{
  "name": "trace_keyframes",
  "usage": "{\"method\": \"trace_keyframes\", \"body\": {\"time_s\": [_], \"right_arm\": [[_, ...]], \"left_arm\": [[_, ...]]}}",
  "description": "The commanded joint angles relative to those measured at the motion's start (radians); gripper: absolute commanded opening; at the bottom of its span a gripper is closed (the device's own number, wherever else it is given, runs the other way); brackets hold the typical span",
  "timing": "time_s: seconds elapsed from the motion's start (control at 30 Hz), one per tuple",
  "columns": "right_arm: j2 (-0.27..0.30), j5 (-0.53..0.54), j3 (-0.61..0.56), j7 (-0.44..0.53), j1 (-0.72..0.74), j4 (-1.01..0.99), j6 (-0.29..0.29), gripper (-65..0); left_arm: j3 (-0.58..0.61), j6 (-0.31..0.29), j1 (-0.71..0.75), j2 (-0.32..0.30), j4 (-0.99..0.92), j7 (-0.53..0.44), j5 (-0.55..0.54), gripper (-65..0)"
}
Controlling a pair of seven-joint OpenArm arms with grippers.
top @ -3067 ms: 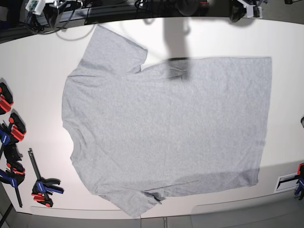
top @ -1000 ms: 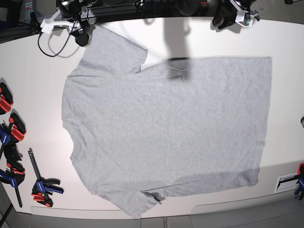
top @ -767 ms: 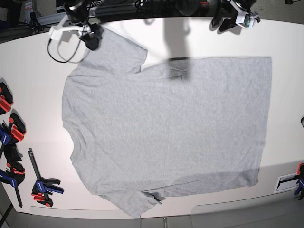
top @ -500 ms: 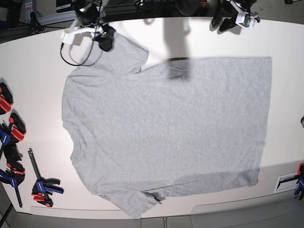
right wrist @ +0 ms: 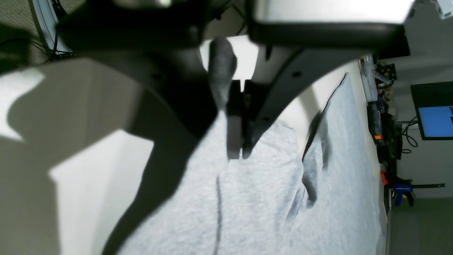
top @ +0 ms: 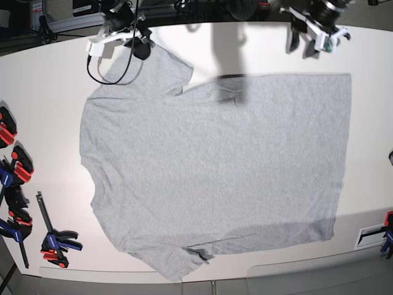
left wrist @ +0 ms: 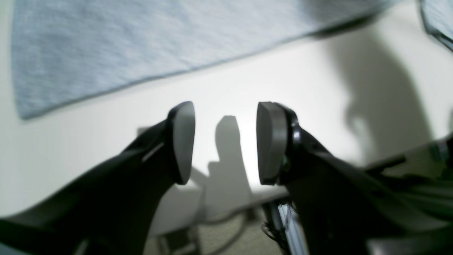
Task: Fold the T-shirt properly
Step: 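Move the left gripper to the other shoulder corner of the shirt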
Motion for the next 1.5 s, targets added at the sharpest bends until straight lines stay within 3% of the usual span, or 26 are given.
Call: {"method": "trace_keyframes", "body": {"time_s": [0.0, 0.17, 0.27, 0.4, 0.57, 0.7, 0.93, 1.13, 1.33, 1.47], "right_arm": [[0.000, 0.018, 0.001, 0.011, -0.006, 0.014, 0.023, -65.0], [0.000, 0.018, 0.001, 0.011, -0.005, 0.014, 0.024, -65.0], [0.000, 0.018, 0.001, 0.011, -0.005, 0.014, 0.024, -65.0], [0.000, 0.019, 0.001, 0.011, -0.005, 0.014, 0.023, -65.0], [0.000, 0.018, 0.001, 0.011, -0.005, 0.014, 0.023, -65.0], [0.000, 0.018, 0.001, 0.011, -0.005, 0.014, 0.023, -65.0], [-0.005, 0.018, 0.001, 0.011, -0.005, 0.014, 0.023, -65.0], [-0.005, 0.018, 0.001, 0.010, -0.005, 0.014, 0.024, -65.0], [-0.005, 0.018, 0.001, 0.008, -0.005, 0.014, 0.024, -65.0], [-0.006, 0.018, 0.001, 0.008, -0.005, 0.014, 0.087, -65.0]], "left_arm": [[-0.038, 0.011, -0.013, -0.008, 0.016, -0.007, -0.045, -39.1], [-0.247, 0.010, -0.133, -0.035, -0.008, 0.129, -0.311, -39.2], [-0.349, 0.010, -0.194, -0.101, -0.116, 0.146, -0.404, -39.2], [-0.414, 0.002, -0.280, -0.197, -0.394, 0.195, -0.514, -39.2], [-0.418, -0.147, -0.428, -0.292, -0.797, 0.365, -0.757, -39.2], [-0.418, -0.203, -0.529, -0.322, -1.012, 0.490, -0.901, -39.2], [-0.297, -0.205, -0.583, -0.323, -1.102, 0.518, -0.916, -39.2], [-0.160, -0.205, -0.623, -0.321, -1.102, 0.531, -0.811, -39.1], [-0.154, -0.205, -0.624, -0.321, -1.102, 0.597, -0.811, -39.1], [-0.154, -0.205, -0.622, -0.323, -1.102, 0.653, -0.812, -39.1]]}}
